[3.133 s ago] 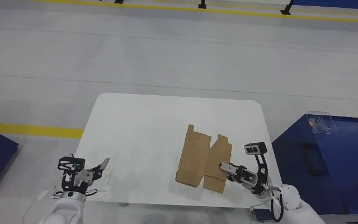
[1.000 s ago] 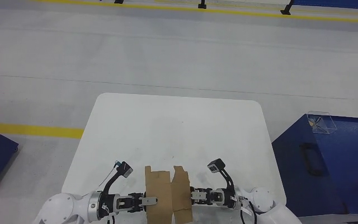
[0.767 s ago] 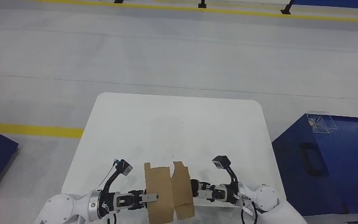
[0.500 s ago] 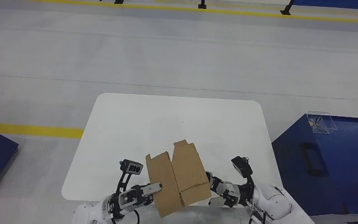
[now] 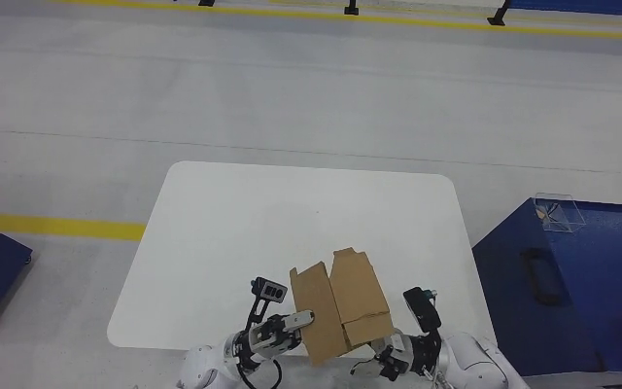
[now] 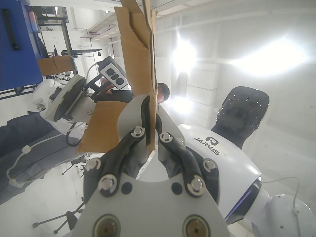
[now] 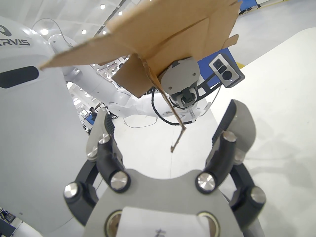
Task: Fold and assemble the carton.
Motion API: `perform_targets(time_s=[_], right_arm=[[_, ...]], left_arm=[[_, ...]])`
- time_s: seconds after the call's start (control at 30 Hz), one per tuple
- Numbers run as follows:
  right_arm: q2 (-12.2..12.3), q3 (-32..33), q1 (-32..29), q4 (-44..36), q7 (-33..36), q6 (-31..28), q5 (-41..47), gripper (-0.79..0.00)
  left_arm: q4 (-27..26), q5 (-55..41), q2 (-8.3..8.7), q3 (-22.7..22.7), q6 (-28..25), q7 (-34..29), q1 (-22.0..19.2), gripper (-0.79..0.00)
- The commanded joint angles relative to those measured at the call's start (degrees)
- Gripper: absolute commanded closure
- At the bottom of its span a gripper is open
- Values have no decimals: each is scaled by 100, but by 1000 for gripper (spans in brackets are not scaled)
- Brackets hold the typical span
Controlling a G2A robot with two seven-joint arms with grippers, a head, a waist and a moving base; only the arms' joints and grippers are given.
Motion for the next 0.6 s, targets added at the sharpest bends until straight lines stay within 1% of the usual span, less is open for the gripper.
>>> perform_targets(time_s=[0.0, 0.3, 0.33, 0.4, 0.43, 0.47, 0.57], right_arm=[[0, -49, 15, 32, -83, 0, -60, 0], [44, -174, 118, 84, -338, 0, -216, 0], [52, -177, 130, 81, -356, 0, -232, 0], [68, -185, 143, 67, -405, 0, -215, 0], [78, -184, 149, 72, -415, 0, -215, 0], [88, -182, 157, 76, -424, 0, -212, 0], [126, -152, 172, 148, -404, 0, -143, 0]], left_arm=[[13, -181, -17, 21, 98, -26, -2, 0], [158, -423, -57, -59, 165, -154, -25, 0], [179, -443, -61, -68, 186, -162, -27, -31], [206, -496, -68, -101, 202, -182, -33, -354], [219, -523, -70, -122, 206, -194, -29, -634], [226, -584, -73, -154, 208, -195, -17, -785], [330, -716, -49, -393, 174, -241, 26, -785]])
